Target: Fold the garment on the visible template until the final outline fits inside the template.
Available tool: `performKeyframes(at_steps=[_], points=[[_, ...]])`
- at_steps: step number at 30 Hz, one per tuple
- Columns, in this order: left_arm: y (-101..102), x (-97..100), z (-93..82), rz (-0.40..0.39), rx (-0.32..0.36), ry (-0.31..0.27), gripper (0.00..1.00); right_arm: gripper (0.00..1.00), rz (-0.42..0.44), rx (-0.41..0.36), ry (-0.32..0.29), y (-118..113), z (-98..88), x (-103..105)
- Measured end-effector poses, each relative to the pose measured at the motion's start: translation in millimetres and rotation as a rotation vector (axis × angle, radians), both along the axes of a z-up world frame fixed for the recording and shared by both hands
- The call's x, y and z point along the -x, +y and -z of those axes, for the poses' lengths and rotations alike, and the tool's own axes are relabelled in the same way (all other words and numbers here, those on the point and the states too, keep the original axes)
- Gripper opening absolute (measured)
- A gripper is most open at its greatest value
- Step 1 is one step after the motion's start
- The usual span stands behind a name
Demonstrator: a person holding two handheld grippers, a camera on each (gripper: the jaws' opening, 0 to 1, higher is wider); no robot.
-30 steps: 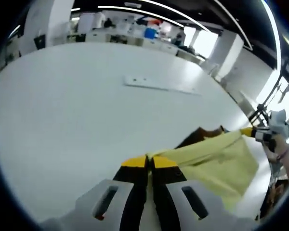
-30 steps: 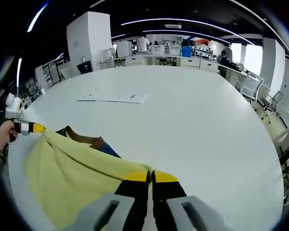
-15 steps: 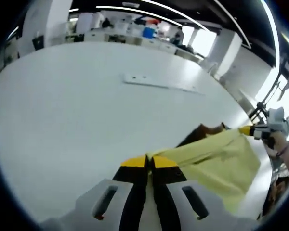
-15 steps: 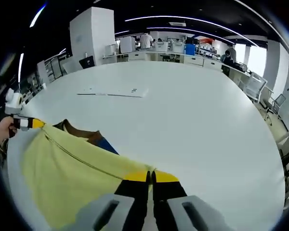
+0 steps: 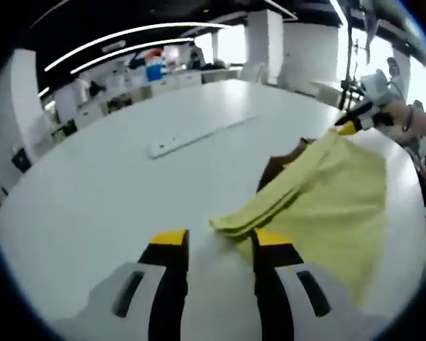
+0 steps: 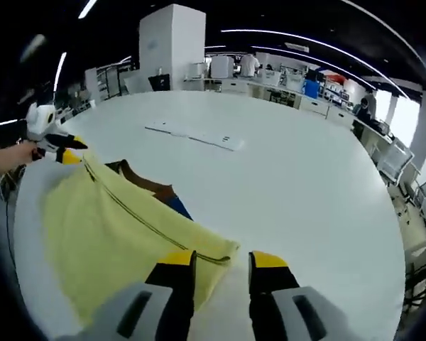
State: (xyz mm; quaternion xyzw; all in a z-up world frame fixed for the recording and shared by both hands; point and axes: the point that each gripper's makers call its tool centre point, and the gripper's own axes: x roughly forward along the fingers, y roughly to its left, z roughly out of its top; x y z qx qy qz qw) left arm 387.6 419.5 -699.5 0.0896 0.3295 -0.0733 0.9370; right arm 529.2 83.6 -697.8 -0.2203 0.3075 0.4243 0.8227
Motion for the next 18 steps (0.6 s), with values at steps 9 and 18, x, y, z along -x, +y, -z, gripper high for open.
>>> performKeyframes(at_steps=[9,18], points=[[-5,-8.6,9.2,0.103,-0.141,0.015,0.29,0.26,-0.147,0.139,-0.075,-1,14.5,-1],[-14,-29.5,15.1,0.142,-0.154,0.000,0.24,0.22,-0.154,0.117,-0.123,9,20.0,-19]])
